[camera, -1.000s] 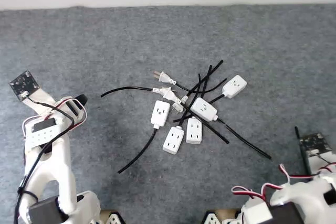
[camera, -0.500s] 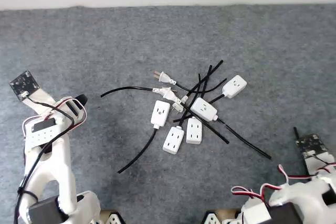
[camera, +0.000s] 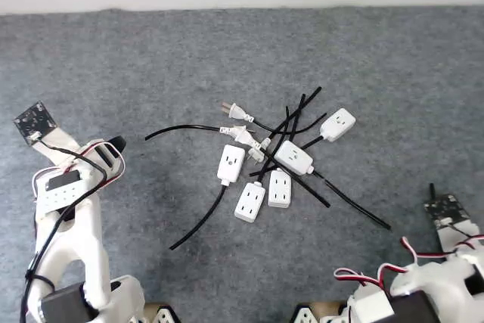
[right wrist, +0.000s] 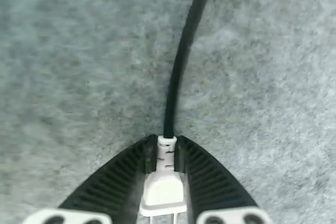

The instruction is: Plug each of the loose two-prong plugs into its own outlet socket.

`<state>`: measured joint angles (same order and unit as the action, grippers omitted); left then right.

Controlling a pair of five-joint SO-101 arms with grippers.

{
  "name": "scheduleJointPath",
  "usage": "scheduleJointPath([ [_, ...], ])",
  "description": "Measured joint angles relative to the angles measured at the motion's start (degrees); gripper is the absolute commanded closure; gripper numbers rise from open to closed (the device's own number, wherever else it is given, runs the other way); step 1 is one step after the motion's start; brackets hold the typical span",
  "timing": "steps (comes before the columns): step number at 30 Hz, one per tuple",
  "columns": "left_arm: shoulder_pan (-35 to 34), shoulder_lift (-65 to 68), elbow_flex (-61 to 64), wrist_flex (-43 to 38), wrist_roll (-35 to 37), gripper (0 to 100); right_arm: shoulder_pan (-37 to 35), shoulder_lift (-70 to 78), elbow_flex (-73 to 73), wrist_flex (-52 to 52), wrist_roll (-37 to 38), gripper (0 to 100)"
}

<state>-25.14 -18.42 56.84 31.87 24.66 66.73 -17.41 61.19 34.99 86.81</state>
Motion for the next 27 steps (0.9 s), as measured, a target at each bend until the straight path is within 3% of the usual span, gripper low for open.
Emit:
scheduleJointPath([
  [12,0.0,0.0,0.0,0.0,0.0,69,-0.5,-0.6,0.4,-0.1,-0.4,99.1],
  [17,0.0,0.0,0.0,0.0,0.0,69,-5.1,-3.6,0.6,3.3,-10.4,99.1],
  [27,1.6,0.0,0.0,1.8,-4.1,69,-26.3,-30.4,0.7,30.9,-30.5,99.1],
])
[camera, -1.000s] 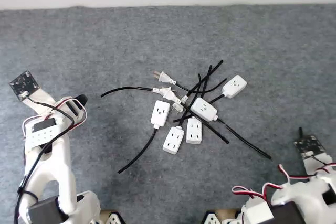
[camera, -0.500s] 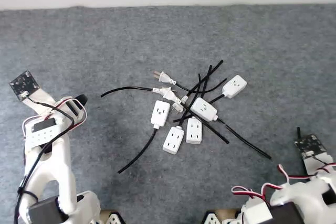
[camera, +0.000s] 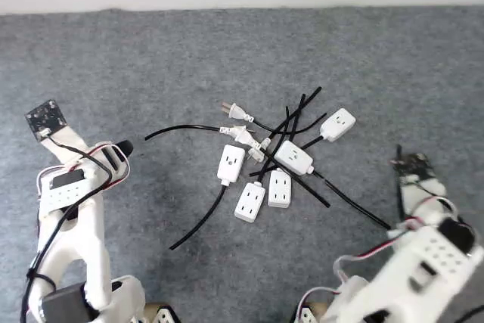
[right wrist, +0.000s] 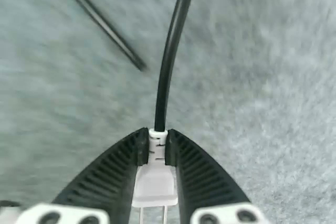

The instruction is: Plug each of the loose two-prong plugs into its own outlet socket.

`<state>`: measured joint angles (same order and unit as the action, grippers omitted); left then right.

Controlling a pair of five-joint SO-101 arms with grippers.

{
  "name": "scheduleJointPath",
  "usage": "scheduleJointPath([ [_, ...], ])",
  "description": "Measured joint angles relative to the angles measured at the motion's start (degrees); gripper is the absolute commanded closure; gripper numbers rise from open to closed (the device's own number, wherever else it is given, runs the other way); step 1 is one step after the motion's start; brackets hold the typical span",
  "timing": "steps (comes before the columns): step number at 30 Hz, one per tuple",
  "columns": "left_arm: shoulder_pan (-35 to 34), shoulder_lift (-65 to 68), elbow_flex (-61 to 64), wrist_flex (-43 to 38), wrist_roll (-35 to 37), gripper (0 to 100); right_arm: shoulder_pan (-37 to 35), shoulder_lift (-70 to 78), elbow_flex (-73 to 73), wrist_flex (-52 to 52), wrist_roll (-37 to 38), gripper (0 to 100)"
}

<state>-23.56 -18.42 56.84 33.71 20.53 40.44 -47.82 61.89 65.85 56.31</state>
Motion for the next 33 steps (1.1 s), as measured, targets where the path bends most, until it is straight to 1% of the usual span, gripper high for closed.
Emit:
scheduleJointPath([
  [5,0.2,1.4,-0.5,3.6,-0.4,70,-14.2,-20.1,0.0,13.3,-9.1,99.1],
  [7,0.0,3.7,-2.4,4.7,-0.4,74,-20.0,-28.4,0.0,17.5,-12.2,99.1],
  [9,0.1,7.1,-5.7,7.2,-0.4,80,-24.2,-35.7,0.0,18.5,-14.2,99.1],
  [12,0.1,13.9,-12.2,12.0,-0.4,88,-26.9,-37.9,0.0,18.8,-15.0,99.1],
  [16,0.0,22.1,-21.1,18.5,-0.4,89,-32.4,-37.6,-0.1,18.7,-15.5,99.1],
  [18,0.0,24.7,-23.8,20.6,-0.4,89,-35.6,-36.3,-0.1,17.4,-16.6,99.1],
  [21,0.0,25.4,-25.1,21.8,-1.6,89,-40.1,-34.7,-0.1,12.8,-20.6,99.1],
  [26,2.7,24.5,-24.6,22.1,-9.8,89,-49.7,-31.1,-0.1,4.3,-29.2,99.1],
  [30,6.1,20.2,-19.7,20.9,-17.3,89,-58.5,-29.2,0.0,-1.4,-38.5,99.1],
  [33,9.1,17.9,-17.1,19.1,-18.5,89,-66.2,-28.1,0.0,-3.8,-43.3,99.1],
])
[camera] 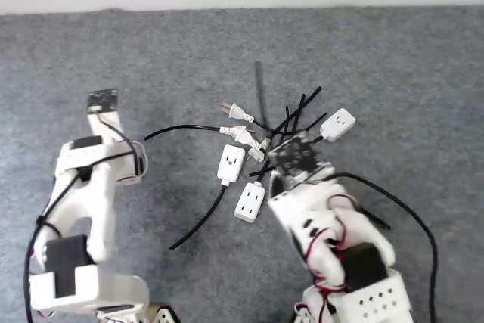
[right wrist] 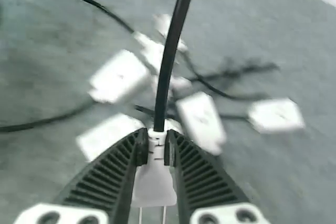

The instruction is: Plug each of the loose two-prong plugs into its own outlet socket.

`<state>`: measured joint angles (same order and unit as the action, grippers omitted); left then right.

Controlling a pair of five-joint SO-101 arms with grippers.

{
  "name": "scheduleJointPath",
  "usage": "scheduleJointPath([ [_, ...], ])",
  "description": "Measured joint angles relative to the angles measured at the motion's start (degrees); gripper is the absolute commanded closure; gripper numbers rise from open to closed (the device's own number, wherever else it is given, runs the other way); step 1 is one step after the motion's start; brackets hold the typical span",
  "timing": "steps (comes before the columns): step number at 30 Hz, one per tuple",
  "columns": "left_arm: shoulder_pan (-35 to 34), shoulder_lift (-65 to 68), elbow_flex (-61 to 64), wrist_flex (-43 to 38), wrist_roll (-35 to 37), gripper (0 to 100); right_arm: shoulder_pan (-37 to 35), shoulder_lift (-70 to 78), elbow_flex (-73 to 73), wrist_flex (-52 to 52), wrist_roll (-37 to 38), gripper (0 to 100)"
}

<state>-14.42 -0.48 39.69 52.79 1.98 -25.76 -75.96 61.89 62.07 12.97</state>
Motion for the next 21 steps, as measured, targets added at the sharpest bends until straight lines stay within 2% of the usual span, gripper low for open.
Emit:
scheduleJointPath([
  [5,4.0,2.3,-1.8,-0.7,5.4,89,-11.9,1.0,0.0,-2.2,-1.3,99.1],
  [8,4.9,6.5,-6.5,1.8,5.0,89,-19.5,1.0,0.0,-2.9,-1.3,99.1],
  [11,7.1,8.2,-9.5,5.8,-1.5,89,-24.7,1.0,0.0,-3.1,0.7,99.1],
  [15,11.0,7.4,-8.8,7.0,-11.1,89,-26.4,1.0,0.0,-3.1,1.8,99.1],
  [21,17.1,-4.7,4.1,1.2,-20.6,89,-26.7,1.0,2.2,-4.3,2.4,99.1],
])
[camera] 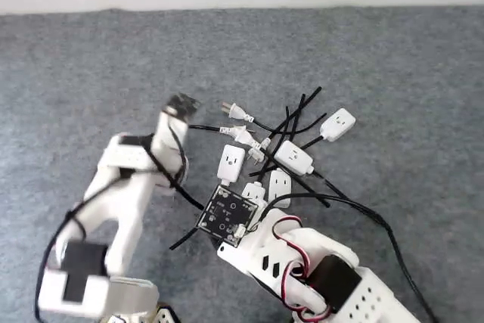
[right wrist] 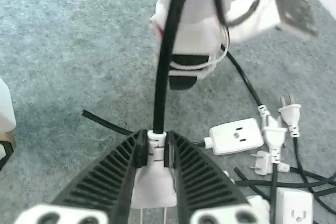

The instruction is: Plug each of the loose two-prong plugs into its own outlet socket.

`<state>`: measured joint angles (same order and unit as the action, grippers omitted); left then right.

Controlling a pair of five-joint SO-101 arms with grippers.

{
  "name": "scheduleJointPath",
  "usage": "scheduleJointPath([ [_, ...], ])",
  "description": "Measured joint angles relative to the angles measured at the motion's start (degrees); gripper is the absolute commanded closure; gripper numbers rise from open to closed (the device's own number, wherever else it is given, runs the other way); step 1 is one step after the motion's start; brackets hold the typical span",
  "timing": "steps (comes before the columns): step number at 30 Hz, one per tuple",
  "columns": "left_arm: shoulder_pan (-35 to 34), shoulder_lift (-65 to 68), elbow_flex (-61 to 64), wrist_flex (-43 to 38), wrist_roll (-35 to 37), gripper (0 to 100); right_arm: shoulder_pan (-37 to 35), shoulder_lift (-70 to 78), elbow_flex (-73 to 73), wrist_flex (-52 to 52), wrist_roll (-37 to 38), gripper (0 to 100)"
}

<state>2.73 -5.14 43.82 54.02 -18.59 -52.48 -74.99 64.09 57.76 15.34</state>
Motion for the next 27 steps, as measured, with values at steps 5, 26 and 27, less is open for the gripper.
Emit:
scheduleJointPath([
  [5,4.4,-15.5,14.2,-5.4,-5.0,89,0.0,0.0,0.8,-0.5,0.4,99.1],
  [26,-3.1,-33.2,32.7,-34.2,23.6,90,12.5,0.2,5.6,-9.1,-13.8,99.0],
  [27,-4.2,-33.2,33.9,-37.7,26.5,90,13.0,0.2,6.5,-10.5,-15.4,99.0],
])
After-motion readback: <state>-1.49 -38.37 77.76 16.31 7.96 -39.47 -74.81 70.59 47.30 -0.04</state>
